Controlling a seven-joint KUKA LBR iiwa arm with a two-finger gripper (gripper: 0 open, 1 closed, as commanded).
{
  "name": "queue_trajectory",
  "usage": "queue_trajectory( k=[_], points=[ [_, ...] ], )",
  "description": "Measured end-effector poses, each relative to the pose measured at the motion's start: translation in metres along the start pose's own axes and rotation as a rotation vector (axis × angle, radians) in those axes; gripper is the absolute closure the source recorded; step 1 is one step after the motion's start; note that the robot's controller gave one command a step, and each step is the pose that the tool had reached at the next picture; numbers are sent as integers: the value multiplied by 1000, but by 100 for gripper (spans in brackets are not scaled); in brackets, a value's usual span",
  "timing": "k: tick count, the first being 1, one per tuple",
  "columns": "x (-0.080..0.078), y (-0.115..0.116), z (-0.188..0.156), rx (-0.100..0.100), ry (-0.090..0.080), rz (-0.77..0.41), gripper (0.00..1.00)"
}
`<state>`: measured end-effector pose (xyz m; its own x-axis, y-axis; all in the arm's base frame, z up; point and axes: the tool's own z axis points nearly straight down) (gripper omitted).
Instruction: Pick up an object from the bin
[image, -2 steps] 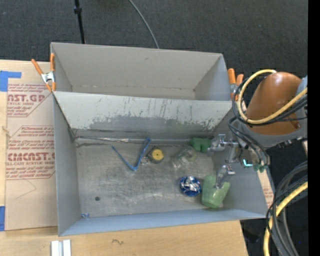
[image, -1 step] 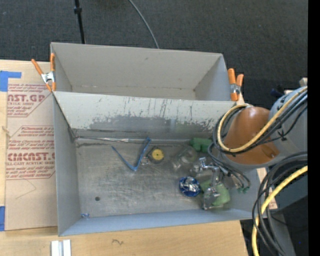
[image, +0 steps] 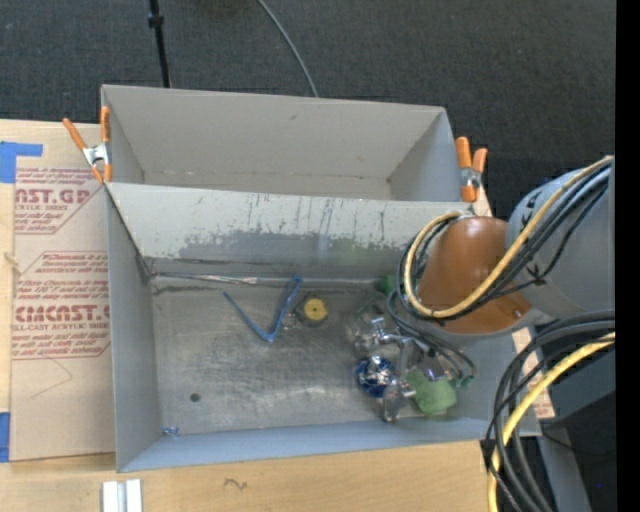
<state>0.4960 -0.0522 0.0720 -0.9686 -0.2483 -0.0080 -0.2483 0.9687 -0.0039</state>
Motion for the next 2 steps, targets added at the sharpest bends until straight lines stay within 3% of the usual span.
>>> queue_trajectory(
  k=[1, 2],
  points=[
    [1, -1, -1, -2, 3, 3, 100],
    [-42, 11, -134, -2, -3, -142, 100]
  ],
)
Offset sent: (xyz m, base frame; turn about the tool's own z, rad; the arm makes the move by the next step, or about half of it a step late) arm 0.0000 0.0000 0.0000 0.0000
